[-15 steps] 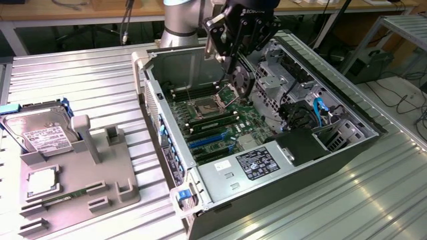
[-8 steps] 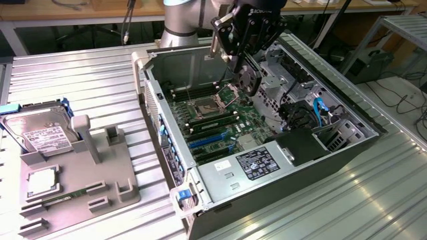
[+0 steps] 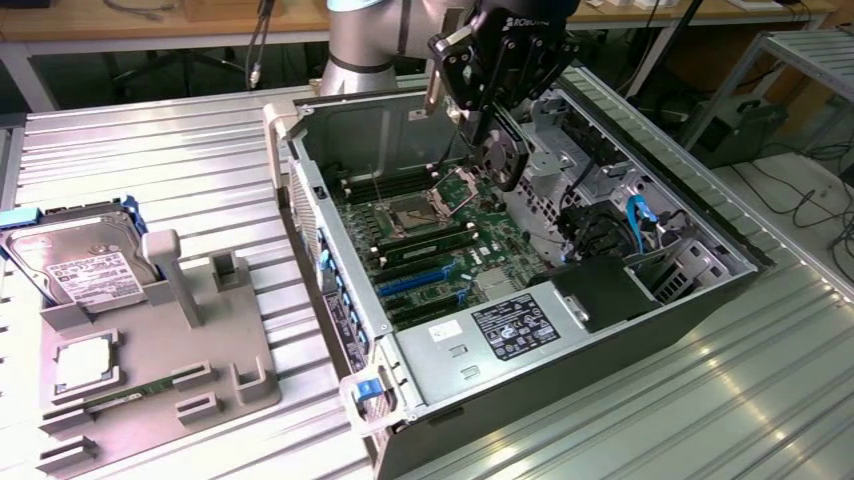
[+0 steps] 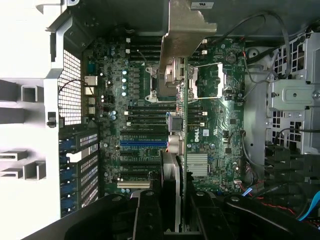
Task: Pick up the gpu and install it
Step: 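Pick up the gpu and move the gpu toward the slot, then insert the gpu into the slot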
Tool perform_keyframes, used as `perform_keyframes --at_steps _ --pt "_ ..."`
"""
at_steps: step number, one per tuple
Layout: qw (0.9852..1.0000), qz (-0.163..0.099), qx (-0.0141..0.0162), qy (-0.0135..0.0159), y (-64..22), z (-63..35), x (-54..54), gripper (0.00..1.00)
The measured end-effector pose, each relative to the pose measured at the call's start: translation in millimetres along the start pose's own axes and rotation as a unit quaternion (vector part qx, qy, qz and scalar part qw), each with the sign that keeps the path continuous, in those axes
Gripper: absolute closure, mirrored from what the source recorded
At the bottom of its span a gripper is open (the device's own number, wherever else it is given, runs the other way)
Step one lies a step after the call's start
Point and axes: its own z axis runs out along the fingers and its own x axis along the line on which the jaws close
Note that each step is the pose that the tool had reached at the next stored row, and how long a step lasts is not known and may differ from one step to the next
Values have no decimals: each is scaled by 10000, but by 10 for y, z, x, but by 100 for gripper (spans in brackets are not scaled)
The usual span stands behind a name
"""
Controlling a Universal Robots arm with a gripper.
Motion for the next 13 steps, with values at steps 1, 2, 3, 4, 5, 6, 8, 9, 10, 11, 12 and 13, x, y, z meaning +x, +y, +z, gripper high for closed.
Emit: perform_keyframes --at_steps 1,2,3,4,5,6,8,9,10,11,12,13 --pt "10000 0 0 0 0 0 0 73" --pt "10000 0 0 0 0 0 0 73" --pt "10000 0 0 0 0 0 0 73" --pt "10000 0 0 0 0 0 0 73" --pt "10000 0 0 0 0 0 0 73" --pt "10000 0 0 0 0 0 0 73" --pt "10000 0 0 0 0 0 0 73" --pt "10000 -4 0 0 0 0 0 73" --pt "10000 -16 0 0 0 0 0 73" --pt "10000 -32 0 1 0 0 0 73" --pt "10000 -58 -1 2 0 0 0 73" --pt "10000 -92 -1 3 0 0 0 73"
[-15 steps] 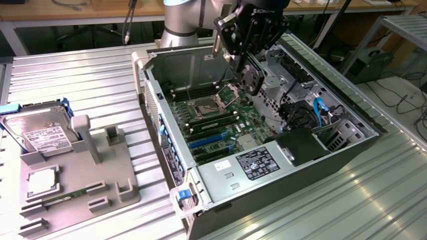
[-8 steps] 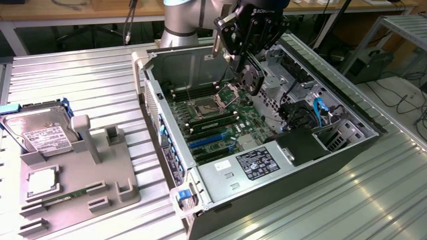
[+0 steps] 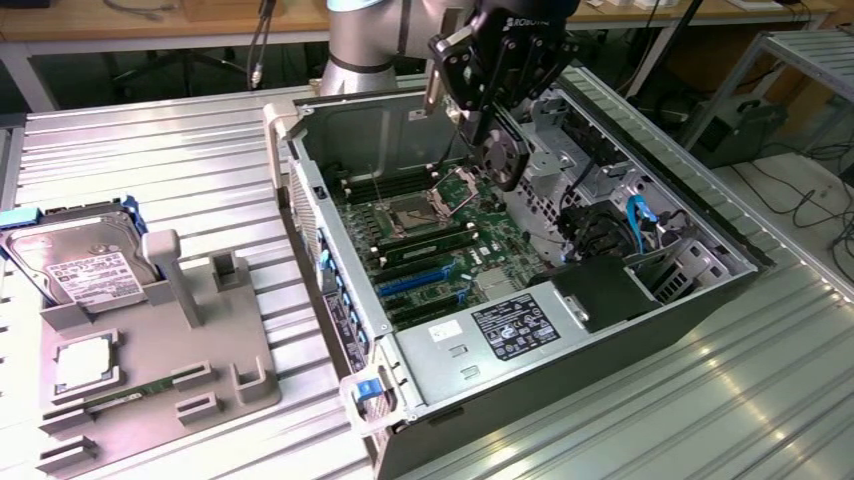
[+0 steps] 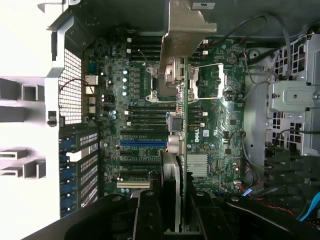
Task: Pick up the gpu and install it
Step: 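Insert the gpu into the slot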
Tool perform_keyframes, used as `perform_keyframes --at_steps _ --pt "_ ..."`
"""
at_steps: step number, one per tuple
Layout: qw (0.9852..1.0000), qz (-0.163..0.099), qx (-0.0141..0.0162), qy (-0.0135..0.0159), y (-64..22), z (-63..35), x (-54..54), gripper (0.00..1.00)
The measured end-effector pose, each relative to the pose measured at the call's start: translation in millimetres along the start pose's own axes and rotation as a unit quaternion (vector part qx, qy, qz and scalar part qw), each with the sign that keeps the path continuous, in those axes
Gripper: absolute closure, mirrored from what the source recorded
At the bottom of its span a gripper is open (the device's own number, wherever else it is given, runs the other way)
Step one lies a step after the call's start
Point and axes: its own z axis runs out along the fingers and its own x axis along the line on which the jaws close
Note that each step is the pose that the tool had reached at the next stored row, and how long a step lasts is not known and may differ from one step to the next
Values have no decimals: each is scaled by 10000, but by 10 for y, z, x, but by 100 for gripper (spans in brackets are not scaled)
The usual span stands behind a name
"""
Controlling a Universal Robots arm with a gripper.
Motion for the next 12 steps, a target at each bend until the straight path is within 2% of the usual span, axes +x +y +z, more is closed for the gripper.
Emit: perform_keyframes --at_steps 4,12 --pt "9997 -249 -2 8 0 0 0 73" --pt "9985 -551 -6 18 0 0 0 73"
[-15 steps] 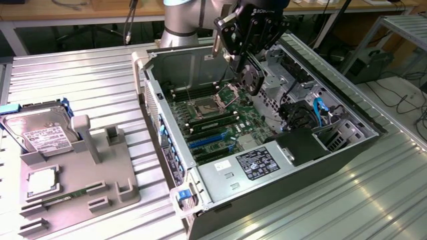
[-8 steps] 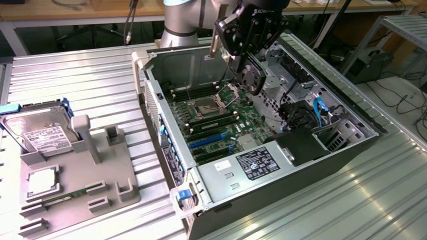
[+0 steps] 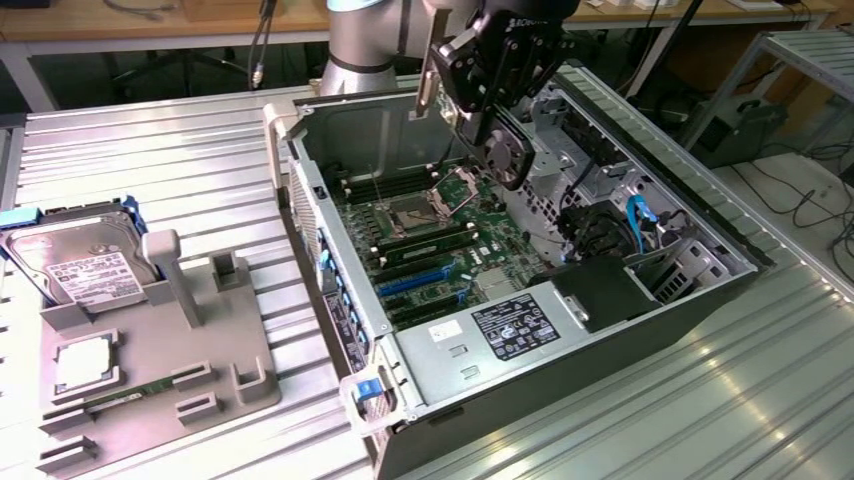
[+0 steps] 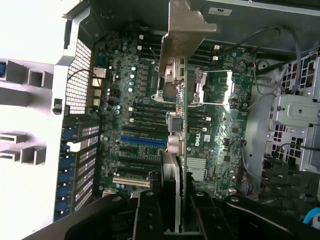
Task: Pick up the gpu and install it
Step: 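Insert the gpu into the slot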
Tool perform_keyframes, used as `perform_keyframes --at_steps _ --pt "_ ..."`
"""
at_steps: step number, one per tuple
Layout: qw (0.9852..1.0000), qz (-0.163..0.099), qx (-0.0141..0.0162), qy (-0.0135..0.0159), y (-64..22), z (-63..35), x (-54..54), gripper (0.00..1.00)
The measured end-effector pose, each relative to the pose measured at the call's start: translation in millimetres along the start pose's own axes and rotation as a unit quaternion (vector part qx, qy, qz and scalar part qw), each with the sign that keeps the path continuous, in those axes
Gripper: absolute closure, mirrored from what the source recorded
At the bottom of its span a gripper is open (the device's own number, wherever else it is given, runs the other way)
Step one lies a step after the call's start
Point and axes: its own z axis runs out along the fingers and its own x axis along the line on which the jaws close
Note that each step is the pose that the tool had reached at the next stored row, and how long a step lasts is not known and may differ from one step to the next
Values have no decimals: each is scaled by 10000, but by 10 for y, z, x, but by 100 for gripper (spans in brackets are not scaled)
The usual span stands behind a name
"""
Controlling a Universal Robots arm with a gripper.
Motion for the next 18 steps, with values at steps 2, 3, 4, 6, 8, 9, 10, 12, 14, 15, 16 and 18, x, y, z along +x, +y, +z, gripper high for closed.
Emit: perform_keyframes --at_steps 2,3,4,6,8,9,10,12,14,15,16,18 --pt "10000 -65 -2 2 0 1 0 73" --pt "10000 -95 -3 2 0 1 0 73" --pt "9999 -128 -4 4 -1 0 0 73" --pt "9998 -194 -4 6 -1 0 0 73" --pt "9997 -257 -5 8 -1 0 0 73" --pt "9995 -307 -6 9 -2 0 0 73" --pt "9994 -337 -6 10 -2 0 0 73" --pt "9992 -404 -7 12 -2 0 0 73" --pt "9989 -472 -7 15 -3 0 0 73" --pt "9987 -507 -8 16 -3 0 0 73" --pt "9985 -542 -8 17 -3 0 0 73" --pt "9982 -606 -9 19 -3 0 0 73"
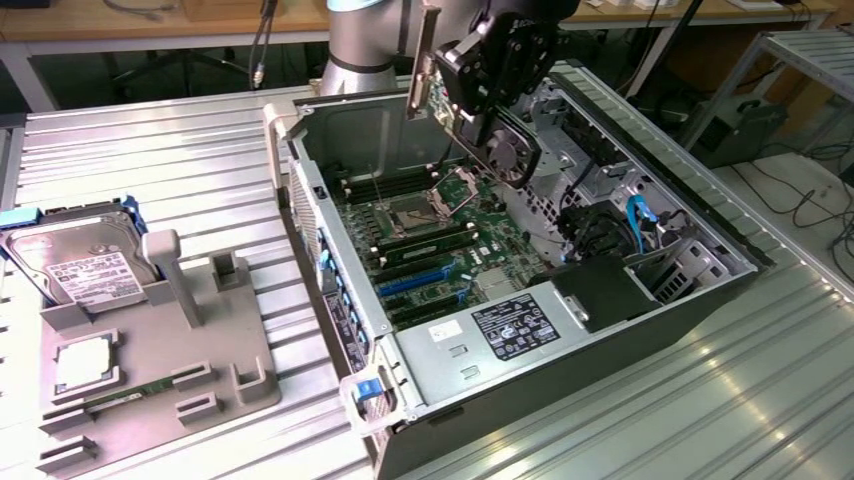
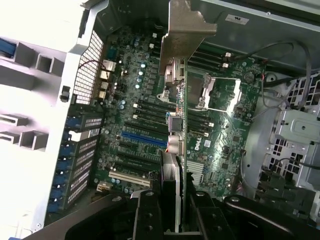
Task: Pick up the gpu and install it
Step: 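Insert the gpu into the slot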
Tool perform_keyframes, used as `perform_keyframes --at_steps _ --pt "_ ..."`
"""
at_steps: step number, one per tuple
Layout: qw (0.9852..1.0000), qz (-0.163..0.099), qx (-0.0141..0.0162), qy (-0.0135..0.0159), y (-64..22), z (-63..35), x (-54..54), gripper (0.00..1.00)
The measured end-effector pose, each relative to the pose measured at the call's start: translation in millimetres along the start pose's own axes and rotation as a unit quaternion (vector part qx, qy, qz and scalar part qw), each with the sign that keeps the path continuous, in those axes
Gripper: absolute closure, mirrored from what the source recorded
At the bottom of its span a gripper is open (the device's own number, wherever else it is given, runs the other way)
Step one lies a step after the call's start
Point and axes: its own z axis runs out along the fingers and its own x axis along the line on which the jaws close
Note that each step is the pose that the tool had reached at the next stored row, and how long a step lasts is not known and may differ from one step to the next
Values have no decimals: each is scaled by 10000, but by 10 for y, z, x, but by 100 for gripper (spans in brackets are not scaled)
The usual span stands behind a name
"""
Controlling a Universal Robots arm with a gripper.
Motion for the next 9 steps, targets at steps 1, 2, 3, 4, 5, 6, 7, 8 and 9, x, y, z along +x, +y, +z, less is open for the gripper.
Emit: perform_keyframes --at_steps 1,2,3,4,5,6,7,8,9 --pt "10000 -34 0 1 0 0 0 73" --pt "10000 -67 0 2 0 0 0 73" --pt "9999 -102 -1 3 0 0 0 73" --pt "9997 -260 -3 8 0 0 0 73" --pt "9994 -356 -4 11 0 0 0 73" --pt "9985 -540 -6 17 0 0 0 73" --pt "9958 -910 -9 29 0 0 0 73" --pt "9932 -1160 -12 37 0 0 0 73" --pt "9899 -1414 -16 45 -1 0 0 73"
